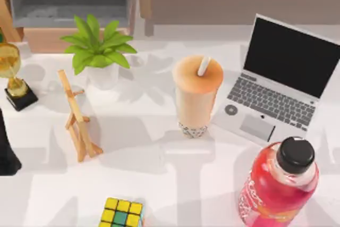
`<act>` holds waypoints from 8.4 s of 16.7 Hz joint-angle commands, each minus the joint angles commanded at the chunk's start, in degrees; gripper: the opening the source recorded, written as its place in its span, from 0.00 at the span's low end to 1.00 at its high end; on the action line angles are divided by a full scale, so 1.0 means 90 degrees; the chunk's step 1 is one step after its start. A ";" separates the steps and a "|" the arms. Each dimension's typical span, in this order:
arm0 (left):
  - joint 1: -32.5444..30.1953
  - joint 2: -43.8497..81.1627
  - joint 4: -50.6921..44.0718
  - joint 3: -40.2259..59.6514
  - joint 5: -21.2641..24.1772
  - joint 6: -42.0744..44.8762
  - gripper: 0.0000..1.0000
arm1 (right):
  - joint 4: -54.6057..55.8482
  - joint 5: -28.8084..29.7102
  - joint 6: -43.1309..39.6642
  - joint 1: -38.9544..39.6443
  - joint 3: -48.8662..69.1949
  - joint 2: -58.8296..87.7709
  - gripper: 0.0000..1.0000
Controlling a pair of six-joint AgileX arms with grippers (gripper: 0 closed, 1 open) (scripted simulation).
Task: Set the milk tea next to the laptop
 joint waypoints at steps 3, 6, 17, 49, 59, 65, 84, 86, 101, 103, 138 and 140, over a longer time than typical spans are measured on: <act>0.0000 0.0000 0.0000 0.0000 0.0000 0.0000 1.00 | -0.0022 0.0070 0.0065 0.0070 0.0069 0.0072 1.00; 0.0000 0.0000 0.0000 0.0000 0.0000 0.0000 1.00 | -0.0202 0.0625 0.0574 0.0645 0.0640 0.0683 1.00; 0.0000 0.0000 0.0000 0.0000 0.0000 0.0000 1.00 | -0.1541 0.4055 0.3823 0.4731 0.4980 0.7097 1.00; 0.0000 0.0000 0.0000 0.0000 0.0000 0.0000 1.00 | -0.0680 0.4707 0.4219 0.5843 0.7109 1.1972 0.77; 0.0000 0.0000 0.0000 0.0000 0.0000 0.0000 1.00 | -0.0680 0.4707 0.4219 0.5843 0.7109 1.1972 0.02; 0.0000 0.0000 0.0000 0.0000 0.0000 0.0000 1.00 | -0.0680 0.4707 0.4219 0.5843 0.7109 1.1972 0.00; 0.0000 0.0000 0.0000 0.0000 0.0000 0.0000 1.00 | -0.0371 0.4432 0.3253 0.4606 0.7484 1.0565 0.00; 0.0000 0.0000 0.0000 0.0000 0.0000 0.0000 1.00 | -0.0220 0.4233 0.2732 0.3954 0.7404 1.0040 0.00; 0.0000 0.0000 0.0000 0.0000 0.0000 0.0000 1.00 | 0.0074 0.0772 -0.0304 -0.0193 0.4664 0.8175 0.00; 0.0000 0.0000 0.0000 0.0000 0.0000 0.0000 1.00 | 0.0130 0.0262 -0.0296 -0.0367 0.4383 0.8142 0.00; 0.0000 0.0000 0.0000 0.0000 0.0000 0.0000 1.00 | 0.1181 -0.0252 -0.0215 -0.0498 0.3597 0.8552 0.30; 0.0000 0.0000 0.0000 0.0000 0.0000 0.0000 1.00 | 0.1181 -0.0252 -0.0215 -0.0498 0.3597 0.8552 0.45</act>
